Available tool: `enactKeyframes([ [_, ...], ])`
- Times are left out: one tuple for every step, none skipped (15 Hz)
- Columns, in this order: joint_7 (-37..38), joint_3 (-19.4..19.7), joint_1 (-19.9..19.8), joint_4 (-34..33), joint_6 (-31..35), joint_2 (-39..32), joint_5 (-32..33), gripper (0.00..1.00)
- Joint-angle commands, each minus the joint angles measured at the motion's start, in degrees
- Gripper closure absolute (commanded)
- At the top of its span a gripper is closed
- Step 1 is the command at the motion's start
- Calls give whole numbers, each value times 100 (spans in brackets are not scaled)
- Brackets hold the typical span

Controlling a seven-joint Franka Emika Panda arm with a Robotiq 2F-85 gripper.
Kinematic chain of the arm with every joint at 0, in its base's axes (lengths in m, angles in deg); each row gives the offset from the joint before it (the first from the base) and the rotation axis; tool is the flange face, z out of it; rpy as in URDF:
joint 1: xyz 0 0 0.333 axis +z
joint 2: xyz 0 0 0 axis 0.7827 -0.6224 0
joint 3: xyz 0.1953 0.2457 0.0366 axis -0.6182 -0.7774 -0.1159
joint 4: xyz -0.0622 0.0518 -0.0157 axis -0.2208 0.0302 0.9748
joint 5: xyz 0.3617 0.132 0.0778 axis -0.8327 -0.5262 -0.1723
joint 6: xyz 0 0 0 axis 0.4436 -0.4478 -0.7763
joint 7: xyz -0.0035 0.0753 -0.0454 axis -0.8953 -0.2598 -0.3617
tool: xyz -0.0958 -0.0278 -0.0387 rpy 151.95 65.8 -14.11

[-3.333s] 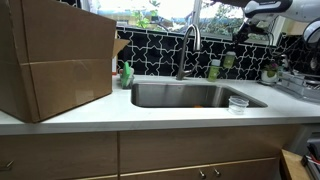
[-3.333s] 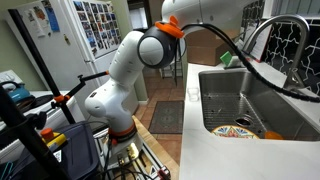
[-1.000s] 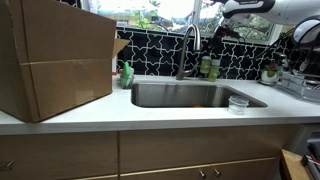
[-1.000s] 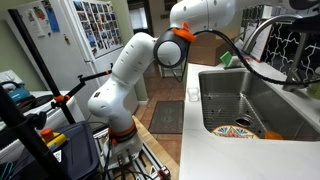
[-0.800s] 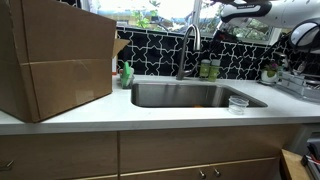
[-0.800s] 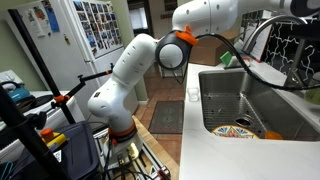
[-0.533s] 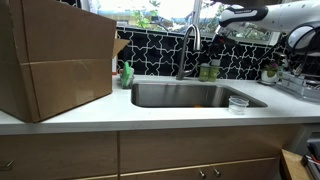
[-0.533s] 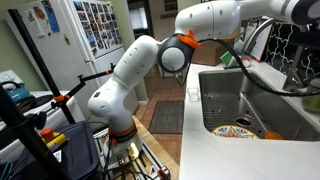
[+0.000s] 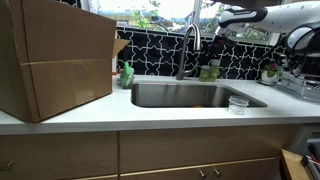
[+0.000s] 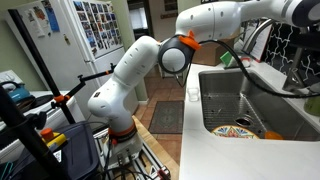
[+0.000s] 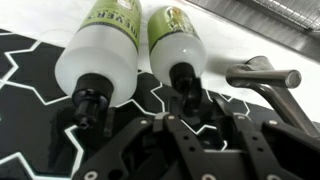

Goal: Move the green bottles slightly to the right starting with the short one, pick up the short green bottle and move it to the left side of the tall green bottle

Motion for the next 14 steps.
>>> enactKeyframes([
  [41, -71, -67, 53, 33, 247, -140, 29],
  [8, -98, -80, 95, -3, 358, -177, 20],
  [25, -128, -99, 148, -52, 495, -242, 13],
  [-5, -160, -118, 171, -103, 614, -317, 7],
  [51, -172, -132, 228, -137, 773, -391, 1],
  [252, -96, -106, 279, -227, 925, -349, 0],
  [524, 36, -49, 318, -326, 1068, -201, 0],
  [967, 240, 39, 373, -466, 1199, 30, 0],
  [1168, 334, 62, 407, -545, 1301, 147, 0],
  [1411, 423, 79, 446, -622, 1382, 231, 0],
  [1626, 514, 107, 483, -737, 1456, 335, 0],
  [1839, 600, 134, 524, -829, 1514, 452, 0],
  [2018, 711, 188, 583, -872, 1566, 634, 1],
  [2144, 825, 246, 644, -913, 1613, 861, 0],
])
